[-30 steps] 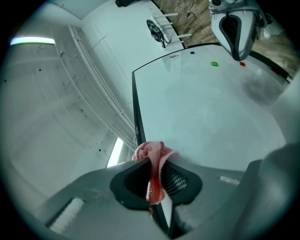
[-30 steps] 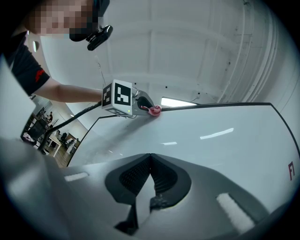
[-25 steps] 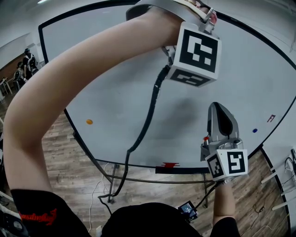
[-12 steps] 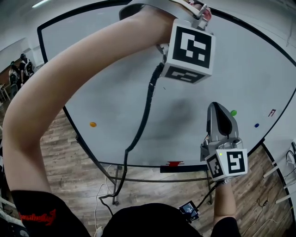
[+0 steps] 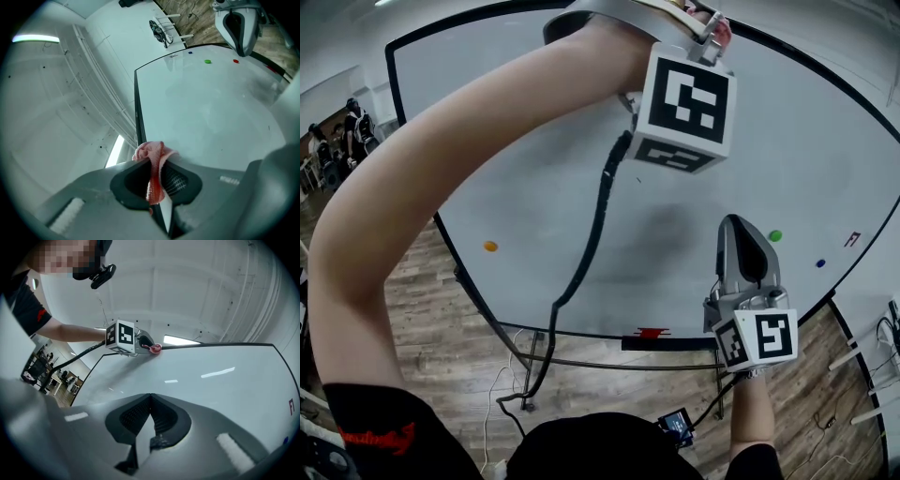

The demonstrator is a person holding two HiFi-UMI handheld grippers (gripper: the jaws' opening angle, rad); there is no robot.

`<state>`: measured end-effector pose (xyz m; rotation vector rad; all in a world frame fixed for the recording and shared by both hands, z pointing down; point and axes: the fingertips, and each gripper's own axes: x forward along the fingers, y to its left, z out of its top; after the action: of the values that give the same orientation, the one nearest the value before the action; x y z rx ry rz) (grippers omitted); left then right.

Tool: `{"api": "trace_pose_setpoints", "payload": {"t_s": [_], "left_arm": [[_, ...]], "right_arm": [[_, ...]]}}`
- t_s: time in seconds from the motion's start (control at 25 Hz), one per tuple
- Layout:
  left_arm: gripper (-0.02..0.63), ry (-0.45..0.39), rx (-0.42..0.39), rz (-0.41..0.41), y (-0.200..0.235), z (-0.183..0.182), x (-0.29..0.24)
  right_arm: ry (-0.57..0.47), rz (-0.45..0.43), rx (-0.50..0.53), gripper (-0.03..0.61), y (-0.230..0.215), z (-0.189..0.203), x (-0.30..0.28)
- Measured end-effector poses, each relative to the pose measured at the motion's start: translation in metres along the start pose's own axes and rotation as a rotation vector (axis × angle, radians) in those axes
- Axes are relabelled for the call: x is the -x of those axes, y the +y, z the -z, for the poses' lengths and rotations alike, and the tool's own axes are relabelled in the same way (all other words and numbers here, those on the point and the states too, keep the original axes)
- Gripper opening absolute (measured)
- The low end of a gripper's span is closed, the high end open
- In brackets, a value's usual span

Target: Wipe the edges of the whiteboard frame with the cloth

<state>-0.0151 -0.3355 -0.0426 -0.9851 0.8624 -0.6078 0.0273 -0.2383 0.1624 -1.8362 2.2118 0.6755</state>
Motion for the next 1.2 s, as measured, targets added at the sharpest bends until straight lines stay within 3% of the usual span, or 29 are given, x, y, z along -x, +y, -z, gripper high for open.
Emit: {"api": "trace_pose_setpoints", "payload": {"t_s": [0.6,0.92,1.2], "left_arm": [[0.048,0.049,0.0,0.011,0.0,0.011,0.001],[0.048,0.074,-0.021,0.033,-0.002,0.014,0.002],[0.048,0.034,-0.015,0.041,-0.003,0.008,0.004]], "right_arm": [[-0.051,-0.145,0.003,0.002,0.01,-0.011,-0.019],[-0.068,-0.149,0.023,0.002,0.021,-0.01,-0.021],[-0.056,-0.116,0.002,0.002,0.035,-0.005,-0.026]]}}
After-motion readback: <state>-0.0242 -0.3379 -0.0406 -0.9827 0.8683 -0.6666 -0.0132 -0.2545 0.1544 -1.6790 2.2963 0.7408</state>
